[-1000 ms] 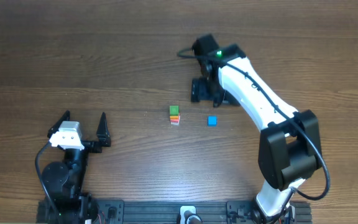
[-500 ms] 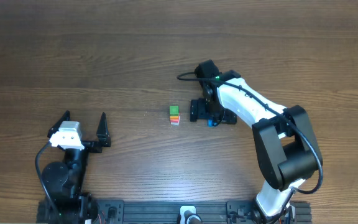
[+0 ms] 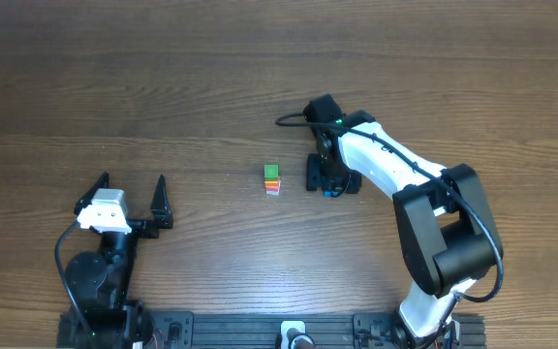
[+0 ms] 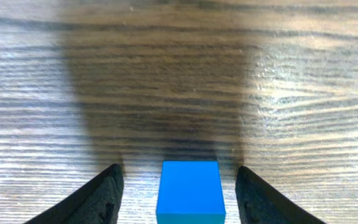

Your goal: Stack Cubes

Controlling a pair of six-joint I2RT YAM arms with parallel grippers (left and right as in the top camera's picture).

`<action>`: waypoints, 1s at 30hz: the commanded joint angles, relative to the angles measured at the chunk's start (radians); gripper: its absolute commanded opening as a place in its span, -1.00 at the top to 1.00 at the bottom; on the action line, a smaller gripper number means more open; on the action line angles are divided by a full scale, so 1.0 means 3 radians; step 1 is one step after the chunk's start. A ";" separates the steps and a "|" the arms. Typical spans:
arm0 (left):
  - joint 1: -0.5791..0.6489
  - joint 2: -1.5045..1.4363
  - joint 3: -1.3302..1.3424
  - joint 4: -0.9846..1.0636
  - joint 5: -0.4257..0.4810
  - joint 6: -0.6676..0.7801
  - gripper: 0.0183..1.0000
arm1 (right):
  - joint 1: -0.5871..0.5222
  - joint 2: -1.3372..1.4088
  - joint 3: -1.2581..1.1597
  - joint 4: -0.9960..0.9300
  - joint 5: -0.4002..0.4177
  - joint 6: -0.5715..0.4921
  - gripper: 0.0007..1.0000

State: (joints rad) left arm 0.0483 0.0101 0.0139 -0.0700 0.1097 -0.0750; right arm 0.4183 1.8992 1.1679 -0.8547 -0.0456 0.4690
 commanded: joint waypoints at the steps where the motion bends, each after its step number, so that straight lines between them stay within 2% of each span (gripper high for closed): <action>1: 0.0020 -0.0024 -0.0027 0.0013 0.0043 -0.0036 -1.00 | -0.0024 -0.0033 -0.0036 -0.0070 0.0150 0.0004 -0.13; 7: 0.0020 -0.0024 -0.0027 0.0013 0.0043 -0.0034 -1.00 | -0.0024 -0.0033 -0.0036 -0.0106 0.0192 0.0003 -0.10; 18: 0.0020 -0.0024 -0.0027 0.0013 0.0042 -0.0036 -1.00 | -0.0014 -0.0033 -0.0036 -0.0075 0.0177 0.0001 0.07; 23: 0.0020 -0.0024 -0.0027 0.0013 0.0043 -0.0034 -1.00 | 0.0003 -0.0033 -0.0036 -0.0008 0.0057 -0.0072 0.13; 30: 0.0020 -0.0024 -0.0027 0.0013 0.0042 -0.0036 -1.00 | 0.0008 -0.0033 -0.0036 -0.0006 0.0057 -0.0071 0.19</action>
State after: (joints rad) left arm 0.0483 0.0101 0.0139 -0.0700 0.1093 -0.0753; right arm 0.4187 1.8992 1.1645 -0.8577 -0.0212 0.4568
